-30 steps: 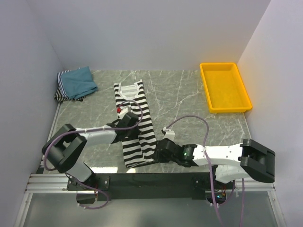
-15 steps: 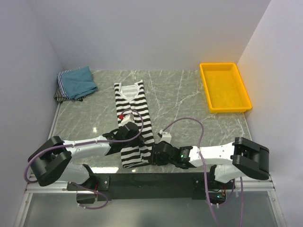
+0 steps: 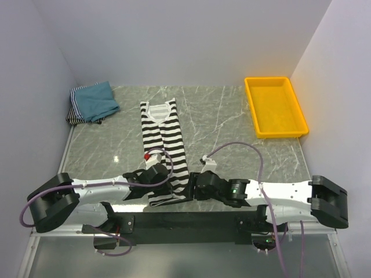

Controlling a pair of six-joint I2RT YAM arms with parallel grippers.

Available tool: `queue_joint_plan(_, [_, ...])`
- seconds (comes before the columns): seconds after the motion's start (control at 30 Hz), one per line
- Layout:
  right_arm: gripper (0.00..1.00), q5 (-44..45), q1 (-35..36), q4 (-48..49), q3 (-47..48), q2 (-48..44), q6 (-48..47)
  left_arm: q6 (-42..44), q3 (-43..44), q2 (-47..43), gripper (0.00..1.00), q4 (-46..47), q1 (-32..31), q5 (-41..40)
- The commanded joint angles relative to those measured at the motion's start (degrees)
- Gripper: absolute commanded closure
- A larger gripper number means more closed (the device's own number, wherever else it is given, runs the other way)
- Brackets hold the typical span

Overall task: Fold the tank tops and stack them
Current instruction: Fold the tank top

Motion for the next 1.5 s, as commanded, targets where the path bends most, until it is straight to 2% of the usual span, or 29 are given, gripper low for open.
queue_joint_plan(0.0, [0.38,3.7,-0.3,-2.0,-0.4,-3.5,0.4,-2.3,-1.5,-3.4,0.99,-2.3,-0.6,-0.6])
queue_joint_plan(0.27, [0.39,1.8,-2.1,0.1,1.2,6.5,-0.9,-2.3,-3.8,-7.8,0.99,-2.6,-1.1,0.1])
queue_joint_plan(0.37, [0.39,1.9,-2.1,0.9,-0.6,7.1,0.4,-3.0,-3.2,-14.4,0.96,-6.6,-1.5,-2.3])
queue_joint_plan(0.53, [0.38,1.5,-2.2,2.0,-2.5,5.3,1.3,-6.8,-3.3,-23.4,0.87,-18.7,-1.5,-7.2])
queue_joint_plan(0.77, [0.4,-1.3,-1.7,4.8,-3.8,7.8,2.6,-19.6,-2.7,-29.0,0.64,-38.8,-1.5,-11.5])
queue_joint_plan(0.87, [0.42,-2.0,-1.3,5.4,-4.5,8.6,3.6,-22.7,-2.5,-30.7,0.48,-42.9,-1.5,-11.5])
queue_joint_plan(0.9, [0.42,-2.0,-0.9,5.4,-4.6,8.8,4.1,-23.6,-2.5,-31.1,0.47,-43.2,-1.5,-11.1])
queue_joint_plan(0.93, [0.43,-2.1,-1.0,5.4,-4.9,9.2,4.2,-24.0,-2.7,-31.5,0.41,-43.4,-1.5,-10.7])
queue_joint_plan(1.13, [0.45,-2.3,-0.8,6.8,-5.4,10.2,5.1,-26.3,-5.0,-30.8,0.42,-41.6,-1.5,-4.7])
queue_joint_plan(1.47, [0.51,-2.5,-0.8,7.4,-5.6,11.9,5.8,-26.2,-9.1,-28.9,0.58,-36.1,-1.5,0.6])
